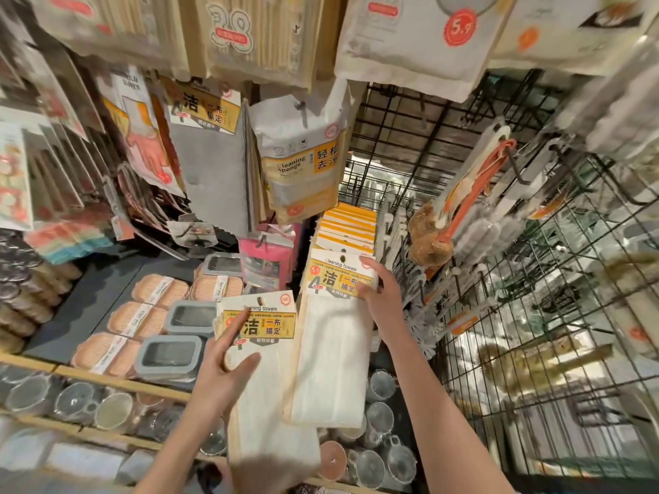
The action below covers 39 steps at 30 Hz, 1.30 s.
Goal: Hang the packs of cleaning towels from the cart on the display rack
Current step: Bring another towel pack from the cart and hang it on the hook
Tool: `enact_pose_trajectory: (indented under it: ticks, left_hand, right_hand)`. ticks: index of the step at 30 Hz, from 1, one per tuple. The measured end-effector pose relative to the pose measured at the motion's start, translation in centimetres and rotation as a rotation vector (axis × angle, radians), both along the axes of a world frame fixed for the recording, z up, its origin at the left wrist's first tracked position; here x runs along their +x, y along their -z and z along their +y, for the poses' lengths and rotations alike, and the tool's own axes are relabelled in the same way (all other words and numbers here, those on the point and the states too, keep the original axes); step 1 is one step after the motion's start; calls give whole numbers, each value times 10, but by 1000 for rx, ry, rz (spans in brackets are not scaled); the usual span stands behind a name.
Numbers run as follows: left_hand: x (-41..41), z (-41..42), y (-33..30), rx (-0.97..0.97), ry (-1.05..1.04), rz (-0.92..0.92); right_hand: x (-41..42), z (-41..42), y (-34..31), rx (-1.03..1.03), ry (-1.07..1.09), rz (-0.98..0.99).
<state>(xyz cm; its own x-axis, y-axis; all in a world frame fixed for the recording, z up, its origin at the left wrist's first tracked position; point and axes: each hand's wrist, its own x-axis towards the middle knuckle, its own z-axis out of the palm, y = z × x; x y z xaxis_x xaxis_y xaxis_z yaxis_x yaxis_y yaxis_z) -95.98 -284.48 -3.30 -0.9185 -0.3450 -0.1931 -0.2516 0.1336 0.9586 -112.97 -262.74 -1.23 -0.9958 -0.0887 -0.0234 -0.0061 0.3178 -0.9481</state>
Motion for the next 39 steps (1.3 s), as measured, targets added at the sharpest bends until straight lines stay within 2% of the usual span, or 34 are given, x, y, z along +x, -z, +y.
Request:
enact_pose_trajectory:
  ticks: [4,21,30,34,39]
  left_hand:
    - [3,-4,1,-3,-19,-6]
    - [16,-21,0,86,-123,-20]
    - [12,-14,-8,97,-94,-7]
    - [11,-12,-11,77,-84,-4]
    - [11,-9,-13,88,-85,26]
  right_hand:
    - [-5,-1,3,-9,12,-14]
    - [-33,-15,18,237,6,100]
    - [-39,-24,25,140,1,-38]
    - [-42,-24,23,189,25,-37]
    - [-44,-22,19,229,-31,-160]
